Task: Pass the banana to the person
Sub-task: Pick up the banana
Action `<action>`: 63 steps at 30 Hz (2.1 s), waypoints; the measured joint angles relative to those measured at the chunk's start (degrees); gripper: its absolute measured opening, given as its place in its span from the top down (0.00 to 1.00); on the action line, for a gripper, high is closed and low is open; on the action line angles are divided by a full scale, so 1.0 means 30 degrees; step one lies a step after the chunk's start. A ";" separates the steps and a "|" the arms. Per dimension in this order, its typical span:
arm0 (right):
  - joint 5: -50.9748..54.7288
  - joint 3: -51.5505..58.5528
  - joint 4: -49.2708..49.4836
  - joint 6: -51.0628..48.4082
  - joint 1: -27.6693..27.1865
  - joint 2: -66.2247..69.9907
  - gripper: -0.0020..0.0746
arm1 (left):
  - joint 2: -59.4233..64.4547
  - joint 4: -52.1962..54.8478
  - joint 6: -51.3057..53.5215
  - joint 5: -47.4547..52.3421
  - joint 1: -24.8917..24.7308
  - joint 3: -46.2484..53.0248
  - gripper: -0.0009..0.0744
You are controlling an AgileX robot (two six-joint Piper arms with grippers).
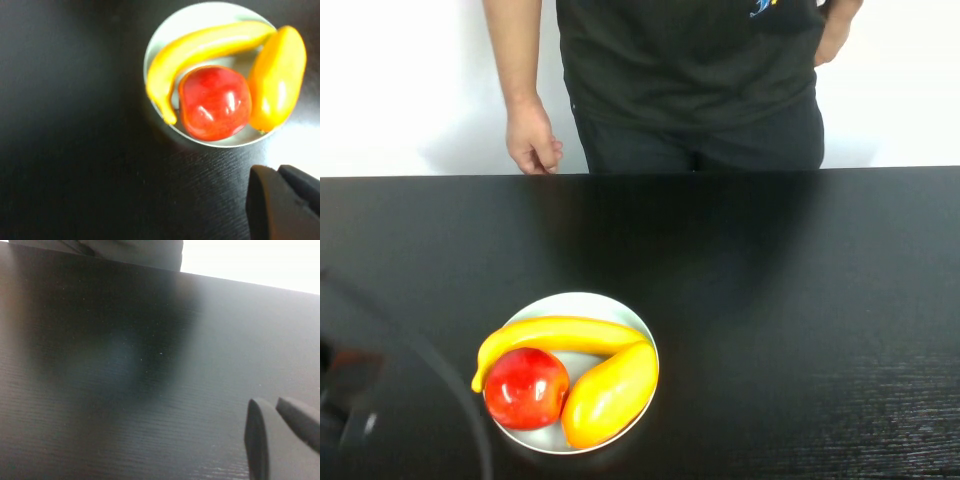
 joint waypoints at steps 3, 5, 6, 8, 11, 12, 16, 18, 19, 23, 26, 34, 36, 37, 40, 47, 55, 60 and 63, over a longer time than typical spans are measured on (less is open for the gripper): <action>0.0000 0.0000 0.0000 0.0000 0.0000 0.0000 0.99 | 0.2929 -0.0690 0.2455 0.1027 -0.0077 -0.2165 0.99; 0.0000 0.0000 0.0000 0.0000 0.0000 0.0000 0.99 | 0.4868 -0.0891 0.3700 0.1689 -0.0531 -0.3444 0.99; 0.0000 0.0000 0.0000 0.0000 0.0000 0.0000 0.99 | 0.5756 -0.0886 0.4225 0.2067 -0.0925 -0.4119 0.99; 0.0000 0.0000 0.0000 0.0000 0.0000 0.0000 0.99 | 0.7214 -0.0405 0.4921 0.2573 -0.1951 -0.5363 0.99; 0.0000 0.0000 0.0000 0.0000 0.0000 0.0000 0.99 | 0.9222 0.1085 0.5296 0.2758 -0.3674 -0.6889 0.99; 0.0000 0.0000 0.0000 0.0000 0.0000 0.0000 0.99 | 0.9905 0.1656 0.5505 0.2793 -0.4235 -0.7361 0.99; 0.0000 0.0000 0.0000 0.0000 0.0000 0.0000 0.99 | 1.2612 0.2825 0.6960 0.2925 -0.5801 -0.8778 0.99; 0.0000 0.0000 0.0000 0.0000 0.0000 0.0000 0.99 | 1.3791 0.3020 0.8141 0.2838 -0.6377 -0.9242 0.99; 0.0000 0.0000 0.0000 0.0000 0.0000 0.0000 0.99 | 1.4404 0.3065 0.8758 0.2692 -0.6643 -0.9396 0.99; 0.0000 0.0000 0.0000 0.0000 0.0000 0.0000 0.99 | 1.6253 0.3196 1.0326 0.1143 -0.7388 -0.9661 0.91; 0.0000 0.0000 0.0000 0.0000 0.0000 0.0000 0.99 | 1.7180 0.3470 1.0596 -0.0060 -0.7508 -0.9661 0.70; 0.0000 0.0000 0.0000 0.0000 0.0000 0.0000 0.99 | 1.8606 0.3626 1.2127 -0.1416 -0.7551 -0.9661 0.29; 0.0000 0.0000 0.0000 0.0000 0.0000 0.0000 0.99 | 1.9010 0.3626 1.2978 -0.1563 -0.7551 -0.9667 0.28; 0.0000 0.0000 0.0000 0.0000 0.0000 0.0000 0.99 | 1.9207 0.3626 1.3399 -0.1664 -0.7551 -0.9699 0.28; 0.0000 0.0000 0.0000 0.0000 0.0000 0.0000 0.99 | 1.9805 0.3695 1.4069 -0.2023 -0.7551 -0.9699 0.28; 0.0000 0.0000 0.0000 0.0000 0.0000 0.0000 0.99 | 2.0713 0.4611 1.4288 -0.3960 -0.7551 -0.9699 0.28; 0.0000 0.0000 0.0000 0.0000 0.0000 0.0000 0.99 | 2.1565 0.4801 1.4334 -0.4403 -0.7551 -0.9737 0.28; 0.0000 0.0000 0.0000 0.0000 0.0000 0.0000 0.99 | 2.2285 0.5050 1.4348 -0.4476 -0.7551 -0.9765 0.28; 0.0000 0.0000 0.0000 0.0000 0.0000 0.0000 0.99 | 2.2695 0.5149 1.4348 -0.4709 -0.7551 -0.9808 0.28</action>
